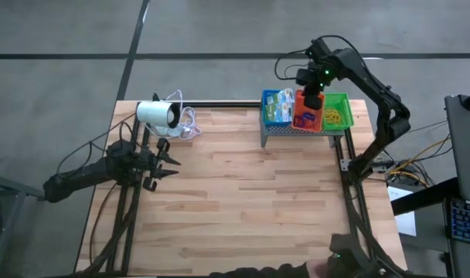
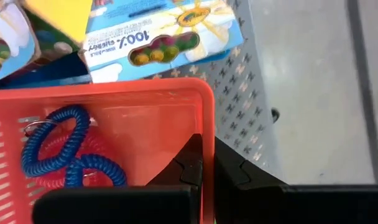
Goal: Pick & Place Office Desk Supplies
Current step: Put the orange bin on the shelf, then return to Home Position
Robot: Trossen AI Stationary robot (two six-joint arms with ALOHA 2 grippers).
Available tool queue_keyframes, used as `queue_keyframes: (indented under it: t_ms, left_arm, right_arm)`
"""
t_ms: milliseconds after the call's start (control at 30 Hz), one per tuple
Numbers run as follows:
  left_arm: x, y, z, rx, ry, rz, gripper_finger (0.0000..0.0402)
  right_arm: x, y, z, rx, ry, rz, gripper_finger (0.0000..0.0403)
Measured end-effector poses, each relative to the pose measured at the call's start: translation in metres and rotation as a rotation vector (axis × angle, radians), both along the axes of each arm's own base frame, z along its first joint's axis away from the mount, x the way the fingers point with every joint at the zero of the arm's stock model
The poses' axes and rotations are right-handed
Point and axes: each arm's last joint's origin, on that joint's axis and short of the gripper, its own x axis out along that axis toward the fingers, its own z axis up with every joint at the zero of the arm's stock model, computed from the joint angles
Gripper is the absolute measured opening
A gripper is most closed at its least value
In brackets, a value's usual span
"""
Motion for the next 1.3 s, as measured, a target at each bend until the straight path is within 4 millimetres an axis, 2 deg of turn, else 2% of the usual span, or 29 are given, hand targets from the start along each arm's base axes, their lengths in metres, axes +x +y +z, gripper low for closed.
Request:
queue_keyframes:
  t_ms: [200, 600, 733, 1300]
  left_arm:
    - [0.0, 0.0, 0.0, 0.0, 0.0, 0.0, 0.0134]
    - [0.0, 0.0, 0.0, 0.0, -0.001, 0.0, 0.0134]
    - [0.0, 0.0, 0.0, 0.0, 0.0, 0.0, 0.0134]
    - [0.0, 0.0, 0.0, -0.001, 0.0, 0.0, 0.0134]
  right_arm:
    - [0.007, -0.007, -0.002, -0.08, -0.011, 0.121, 0.0008]
    - [0.015, -0.018, -0.019, -0.044, 0.007, 0.126, 0.0008]
    - [0.014, -0.018, -0.019, -0.032, 0.003, 0.095, 0.0013]
    - [0.013, -0.016, -0.015, -0.046, -0.003, 0.089, 0.012]
